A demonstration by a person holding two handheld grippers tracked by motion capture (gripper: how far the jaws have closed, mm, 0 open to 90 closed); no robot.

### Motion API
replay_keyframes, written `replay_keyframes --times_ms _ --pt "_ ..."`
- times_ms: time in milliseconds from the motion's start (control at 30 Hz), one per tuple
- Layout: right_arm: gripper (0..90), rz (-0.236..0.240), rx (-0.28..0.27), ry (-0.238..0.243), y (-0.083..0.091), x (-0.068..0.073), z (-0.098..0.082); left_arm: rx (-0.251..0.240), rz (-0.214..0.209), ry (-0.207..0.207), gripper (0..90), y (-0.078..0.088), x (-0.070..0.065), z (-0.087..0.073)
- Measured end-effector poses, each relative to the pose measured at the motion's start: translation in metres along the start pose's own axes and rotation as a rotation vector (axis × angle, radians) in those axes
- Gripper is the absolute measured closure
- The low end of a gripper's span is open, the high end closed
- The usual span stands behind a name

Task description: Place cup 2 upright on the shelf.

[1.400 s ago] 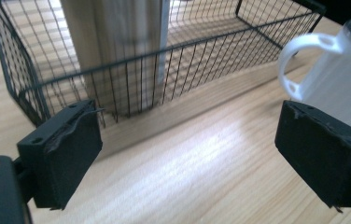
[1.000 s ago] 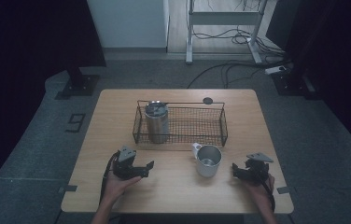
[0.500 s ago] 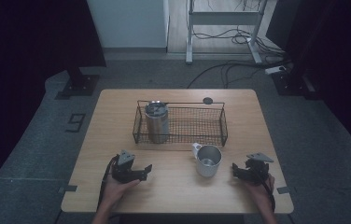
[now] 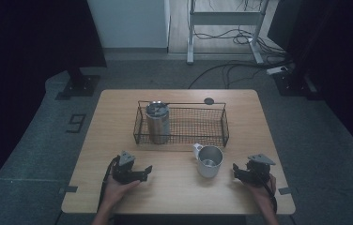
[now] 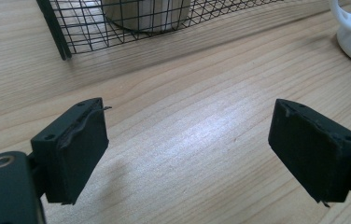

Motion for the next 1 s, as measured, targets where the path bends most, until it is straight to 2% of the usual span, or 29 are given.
replay_keyframes --times_ms 100,200,233,267,300,367,400,467,500,667,767,833,1000 --pt "14.6 0.012 -0.02 -0.003 0.004 0.004 0.003 0.0 0.003 0.002 12.1 0.0 0.0 0.001" --pt "15.1 0.051 -0.036 -0.021 0.01 0.012 0.007 -0.001 0.002 -0.003 12.1 0.002 0.0 0.002" --pt "15.1 0.051 -0.036 -0.021 0.01 0.012 0.007 -0.001 0.002 -0.003 12.3 0.002 0.0 0.002" --pt "15.3 0.084 -0.066 -0.033 0.017 0.021 0.013 -0.006 0.0 -0.004 12.2 0.003 0.001 0.003" --pt "15.3 0.084 -0.066 -0.033 0.017 0.021 0.013 -0.006 0.0 -0.004 12.3 0.003 0.001 0.003" --pt "15.3 0.094 -0.091 -0.021 0.024 0.031 0.021 -0.01 -0.006 0.003 12.3 0.004 0.004 0.004" --pt "15.3 0.094 -0.091 -0.021 0.024 0.031 0.021 -0.01 -0.006 0.003 12.4 0.004 0.004 0.004" --pt "15.3 0.113 -0.111 -0.013 0.027 0.042 0.027 -0.011 -0.012 0.015 12.5 0.005 0.007 0.003" --pt "15.3 0.113 -0.111 -0.013 0.027 0.042 0.027 -0.011 -0.012 0.015 12.5 0.005 0.007 0.003" --pt "15.3 0.141 -0.11 0.017 0.025 0.059 0.036 -0.003 0.009 0.012 12.8 0.001 0.011 0.003" --pt "15.2 0.145 -0.117 0.027 0.028 0.061 0.039 -0.006 0.006 0.011 12.9 0.002 0.01 0.004" --pt "15.1 0.169 -0.133 0.015 0.032 0.062 0.042 0.002 0.012 0.005 12.9 0.001 0.009 0.003" --pt "14.7 0.172 -0.123 0.018 0.032 0.06 0.039 0.003 0.009 -0.002 12.9 0.0 0.005 0.003"
Point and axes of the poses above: each handheld gripper's, and its own axes: y roughly backward along the jaws, z roughly out of its top, x roughly to its left, the point moved 10 cm from there along -y, roughly forward along the jaws, and after that the axes turned 10 degrees about z, right-handed, at the moved point
